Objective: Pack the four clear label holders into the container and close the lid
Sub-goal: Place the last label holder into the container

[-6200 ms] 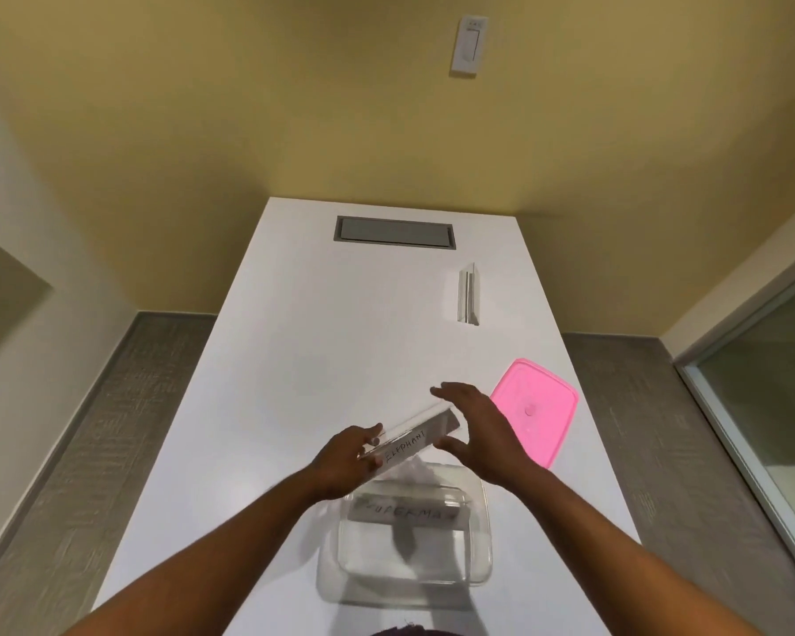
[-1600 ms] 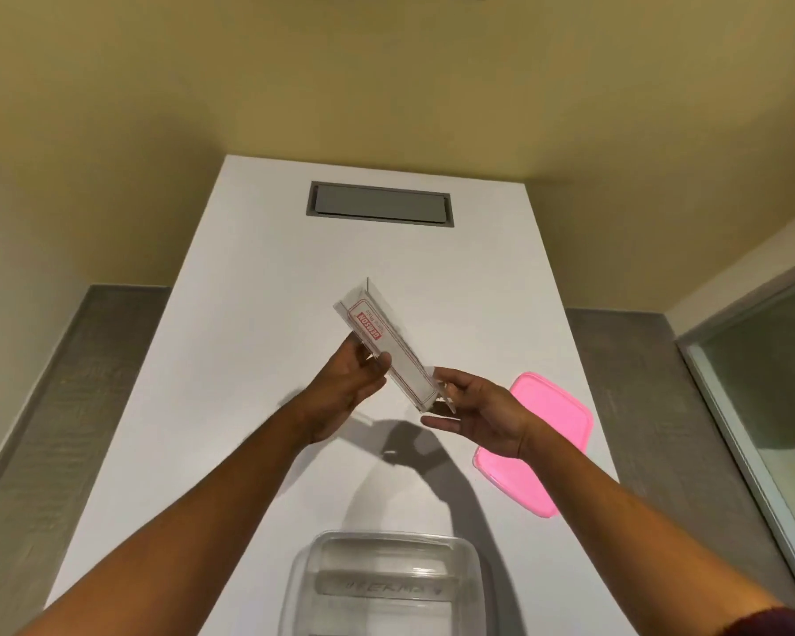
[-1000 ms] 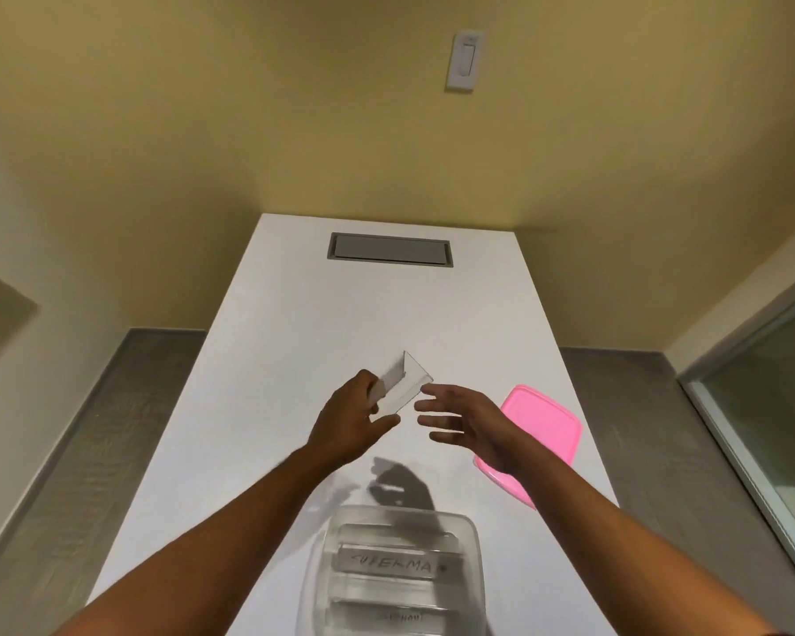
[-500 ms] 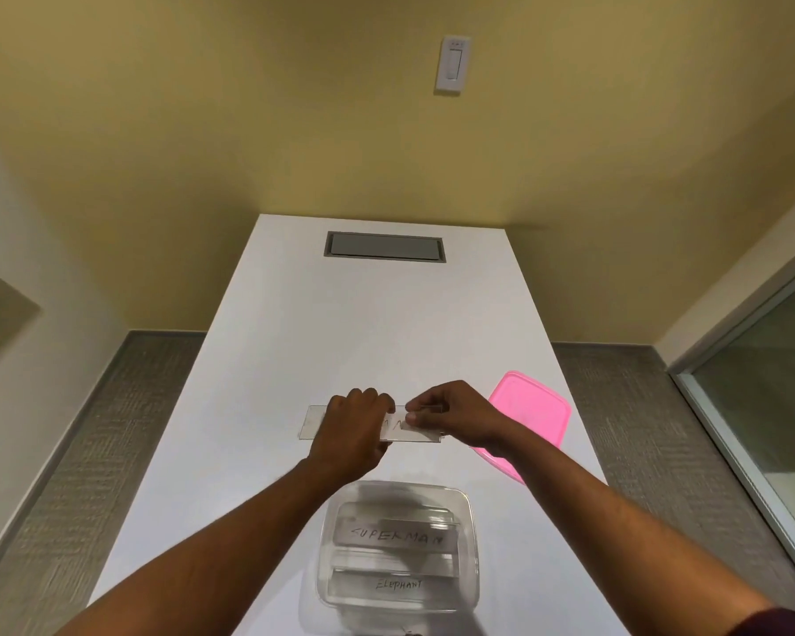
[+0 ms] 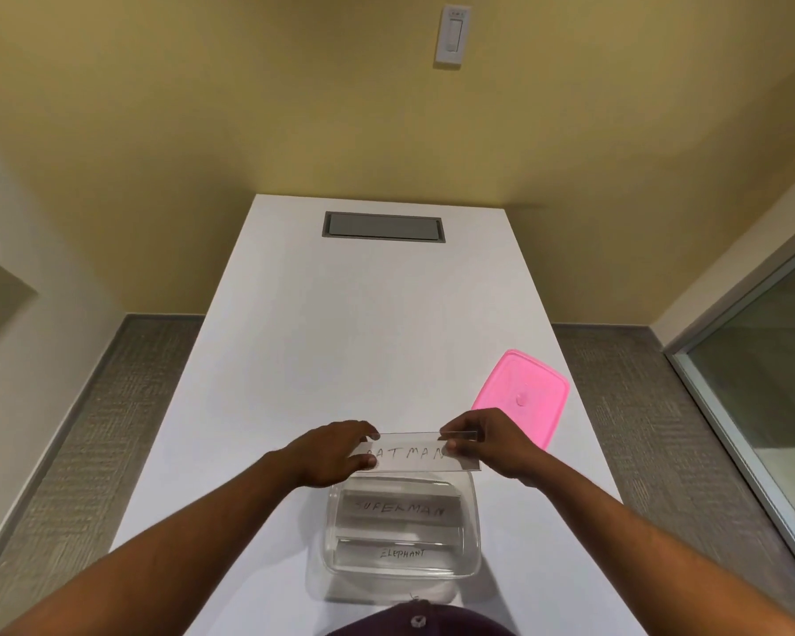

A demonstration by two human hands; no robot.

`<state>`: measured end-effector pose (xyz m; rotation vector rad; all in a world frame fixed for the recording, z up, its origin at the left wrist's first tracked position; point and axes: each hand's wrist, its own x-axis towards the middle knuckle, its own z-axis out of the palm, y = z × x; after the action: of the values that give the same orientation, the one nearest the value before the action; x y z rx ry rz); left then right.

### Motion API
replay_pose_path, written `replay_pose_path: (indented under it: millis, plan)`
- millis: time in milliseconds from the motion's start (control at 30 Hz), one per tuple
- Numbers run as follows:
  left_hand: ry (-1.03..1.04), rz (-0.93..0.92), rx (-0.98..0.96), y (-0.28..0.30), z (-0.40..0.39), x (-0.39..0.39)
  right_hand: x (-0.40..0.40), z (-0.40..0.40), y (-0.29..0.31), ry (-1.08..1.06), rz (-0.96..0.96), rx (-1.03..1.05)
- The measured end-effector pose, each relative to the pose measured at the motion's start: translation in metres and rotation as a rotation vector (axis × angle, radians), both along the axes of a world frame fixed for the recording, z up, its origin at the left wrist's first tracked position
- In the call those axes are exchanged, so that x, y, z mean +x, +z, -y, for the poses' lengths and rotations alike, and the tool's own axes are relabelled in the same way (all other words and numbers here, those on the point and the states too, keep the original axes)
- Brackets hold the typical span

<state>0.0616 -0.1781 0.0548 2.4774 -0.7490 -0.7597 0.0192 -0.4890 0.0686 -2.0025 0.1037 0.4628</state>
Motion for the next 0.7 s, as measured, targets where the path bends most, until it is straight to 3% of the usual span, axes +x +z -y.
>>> replay_pose_path:
  millis: [200,467,700]
  plan:
    - [0.033,-0.003,0.059,-0.021,0.005,-0.021,-0.028,-0.005,-0.029,0.075,0.034,-0.212]
    - [-0.062,0.151,0.205,-0.055,0.003,-0.058,-0.057,-0.020,-0.056,0.273,0.004,-0.419]
    - [-0.094,0.190,0.263,-0.073,0.001,-0.078,-0.072,-0.034,-0.072,0.456,0.097,-0.655]
